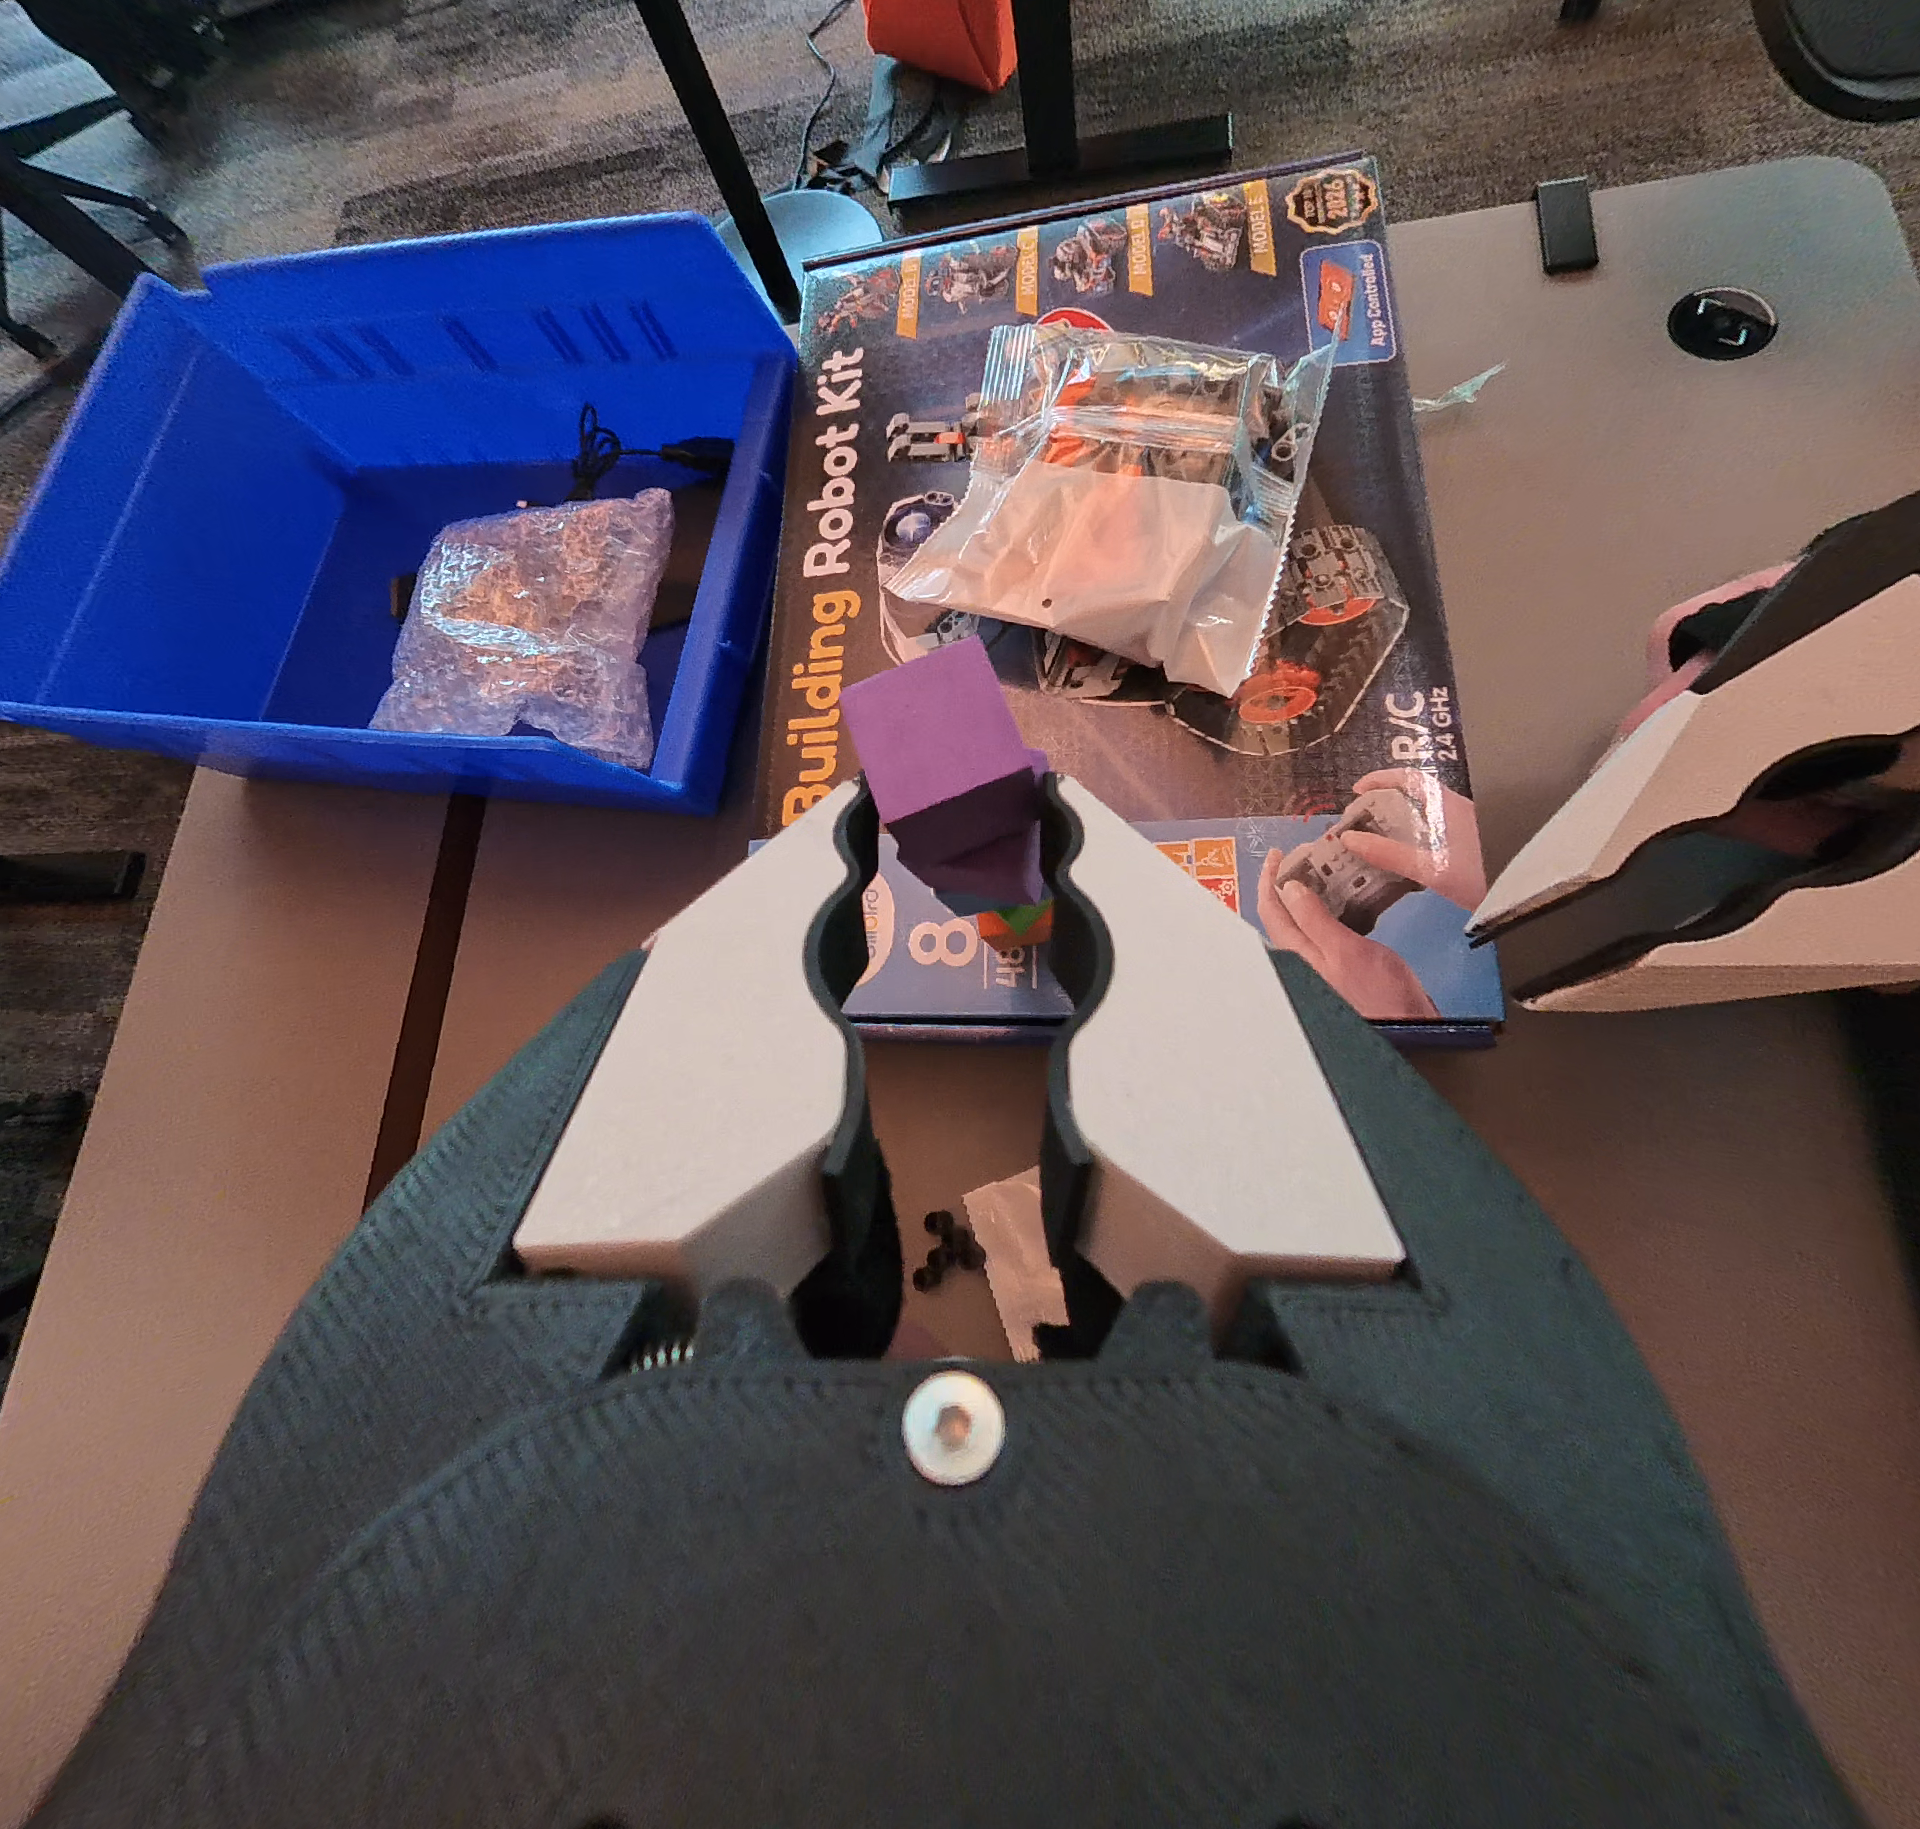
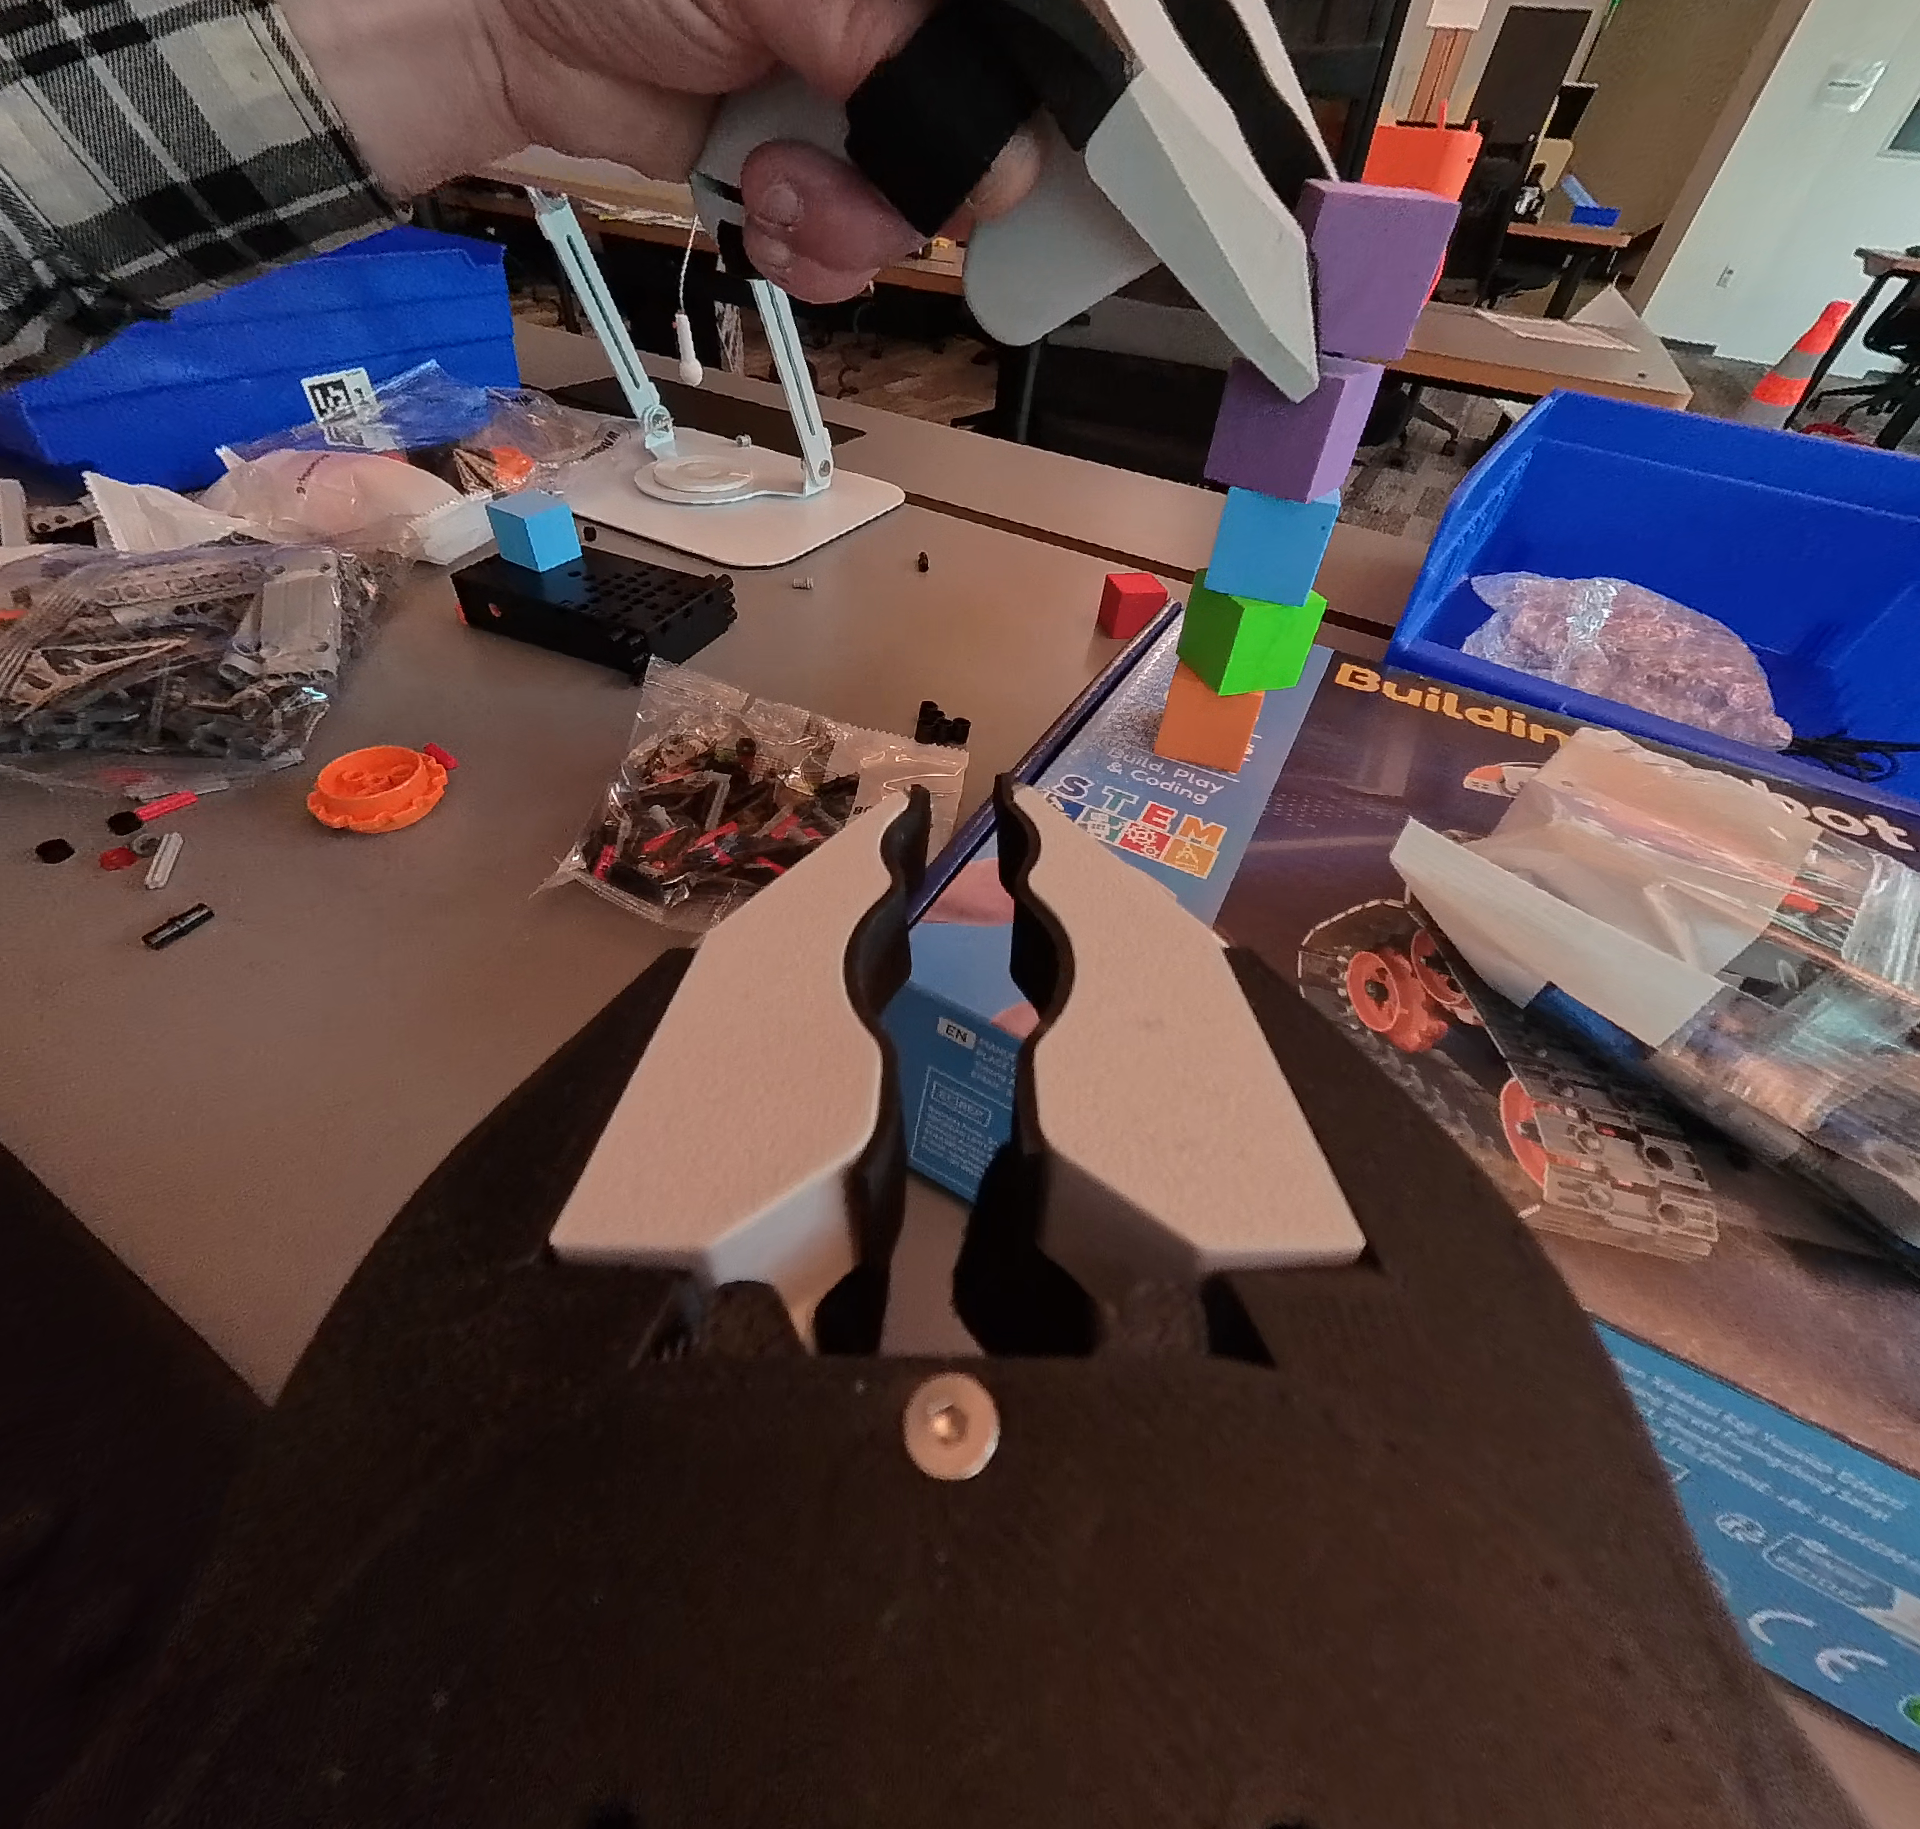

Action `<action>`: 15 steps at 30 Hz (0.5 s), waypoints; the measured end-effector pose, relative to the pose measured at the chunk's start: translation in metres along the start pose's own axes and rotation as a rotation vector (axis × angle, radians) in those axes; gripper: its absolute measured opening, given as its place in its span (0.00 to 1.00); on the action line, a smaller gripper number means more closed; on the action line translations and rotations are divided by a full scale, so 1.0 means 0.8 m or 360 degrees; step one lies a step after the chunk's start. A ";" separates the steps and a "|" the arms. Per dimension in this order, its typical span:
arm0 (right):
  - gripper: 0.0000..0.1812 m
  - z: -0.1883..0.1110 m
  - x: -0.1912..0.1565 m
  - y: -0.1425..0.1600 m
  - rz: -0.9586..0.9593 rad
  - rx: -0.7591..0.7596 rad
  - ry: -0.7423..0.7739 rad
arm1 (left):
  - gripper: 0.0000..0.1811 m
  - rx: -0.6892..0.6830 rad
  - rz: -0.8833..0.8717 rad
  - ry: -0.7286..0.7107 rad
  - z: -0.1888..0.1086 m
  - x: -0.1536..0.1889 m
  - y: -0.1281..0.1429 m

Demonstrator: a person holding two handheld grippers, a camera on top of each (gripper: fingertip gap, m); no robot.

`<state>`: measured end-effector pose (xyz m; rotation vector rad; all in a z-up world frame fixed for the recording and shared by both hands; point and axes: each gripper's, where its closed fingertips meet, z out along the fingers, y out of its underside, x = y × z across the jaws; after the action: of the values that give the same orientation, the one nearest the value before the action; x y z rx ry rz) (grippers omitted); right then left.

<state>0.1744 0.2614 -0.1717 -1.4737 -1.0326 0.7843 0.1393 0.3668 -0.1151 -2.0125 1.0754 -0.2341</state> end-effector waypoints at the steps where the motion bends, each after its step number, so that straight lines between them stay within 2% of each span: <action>1: 0.06 0.000 0.000 0.000 0.0000 -0.0001 -0.0002 | 0.16 0.0006 -0.0001 -0.0013 0.000 -0.002 0.000; 7: 0.06 0.000 -0.001 0.000 0.0002 0.0001 -0.0003 | 0.17 0.0019 -0.0001 0.0005 0.004 0.004 0.003; 10: 0.06 0.001 -0.001 0.000 0.0001 0.0000 -0.0003 | 0.20 0.0004 -0.0012 0.0031 0.006 0.006 0.006; 15: 0.06 0.001 -0.002 -0.001 0.0002 -0.0001 -0.0005 | 0.16 -0.0008 0.0012 0.0012 0.007 0.004 0.009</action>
<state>0.1730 0.2599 -0.1714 -1.4742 -1.0345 0.7871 0.1401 0.3655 -0.1247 -2.0130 1.0890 -0.2355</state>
